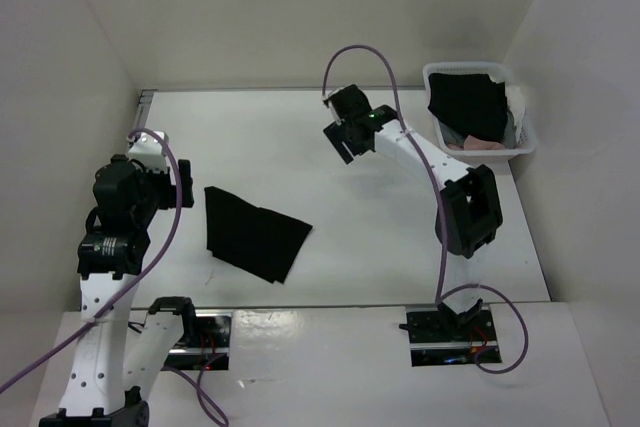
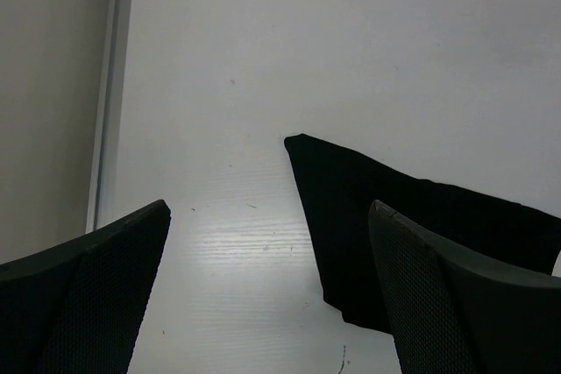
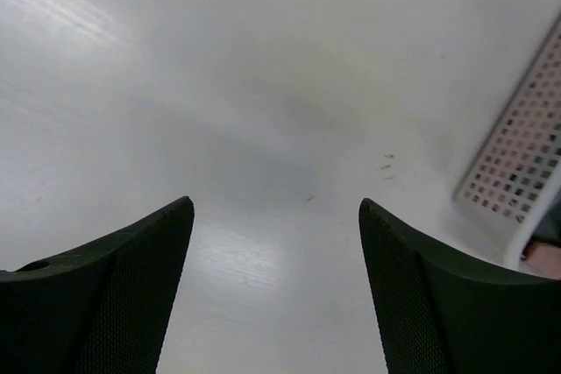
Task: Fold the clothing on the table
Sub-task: Flatten the skirt out
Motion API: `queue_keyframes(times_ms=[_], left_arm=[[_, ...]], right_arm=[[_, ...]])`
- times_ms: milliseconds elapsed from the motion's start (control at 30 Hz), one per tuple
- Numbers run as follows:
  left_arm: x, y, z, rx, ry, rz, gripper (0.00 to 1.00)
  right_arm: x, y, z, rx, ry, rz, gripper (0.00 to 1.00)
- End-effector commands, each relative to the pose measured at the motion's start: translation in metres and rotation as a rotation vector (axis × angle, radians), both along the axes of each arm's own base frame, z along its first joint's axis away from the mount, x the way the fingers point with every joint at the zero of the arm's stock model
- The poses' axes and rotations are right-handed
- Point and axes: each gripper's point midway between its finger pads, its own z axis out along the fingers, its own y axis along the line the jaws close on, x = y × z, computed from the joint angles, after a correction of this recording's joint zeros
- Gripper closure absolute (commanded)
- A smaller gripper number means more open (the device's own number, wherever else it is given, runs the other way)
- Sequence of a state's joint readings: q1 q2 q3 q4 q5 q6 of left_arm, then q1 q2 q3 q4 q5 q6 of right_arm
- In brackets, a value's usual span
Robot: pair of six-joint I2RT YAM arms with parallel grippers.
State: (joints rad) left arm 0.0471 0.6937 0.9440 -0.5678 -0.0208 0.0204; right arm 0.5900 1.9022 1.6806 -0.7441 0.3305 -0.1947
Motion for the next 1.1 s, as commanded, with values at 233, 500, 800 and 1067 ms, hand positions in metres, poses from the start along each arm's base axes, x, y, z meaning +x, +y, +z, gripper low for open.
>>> queue_keyframes(times_ms=[233, 500, 800, 1067], left_arm=[[0.007, 0.007, 0.003, -0.011, -0.023, 0.057, 0.0], [0.017, 0.031, -0.019, 0.006, 0.063, 0.208, 0.0], [0.042, 0.059, -0.073, -0.01, 0.326, 0.354, 0.0], [0.047, 0.066, -0.076, -0.056, 0.334, 0.366, 0.0]], right_arm=[[-0.055, 0.081, 0.053, 0.245, -0.016, 0.307, 0.18], [-0.129, 0.125, -0.008, 0.06, 0.073, 0.566, 0.18], [-0.203, 0.149, -0.027, -0.058, 0.002, 0.748, 0.17], [-0.246, 0.164, -0.03, -0.109, -0.108, 0.86, 0.17]])
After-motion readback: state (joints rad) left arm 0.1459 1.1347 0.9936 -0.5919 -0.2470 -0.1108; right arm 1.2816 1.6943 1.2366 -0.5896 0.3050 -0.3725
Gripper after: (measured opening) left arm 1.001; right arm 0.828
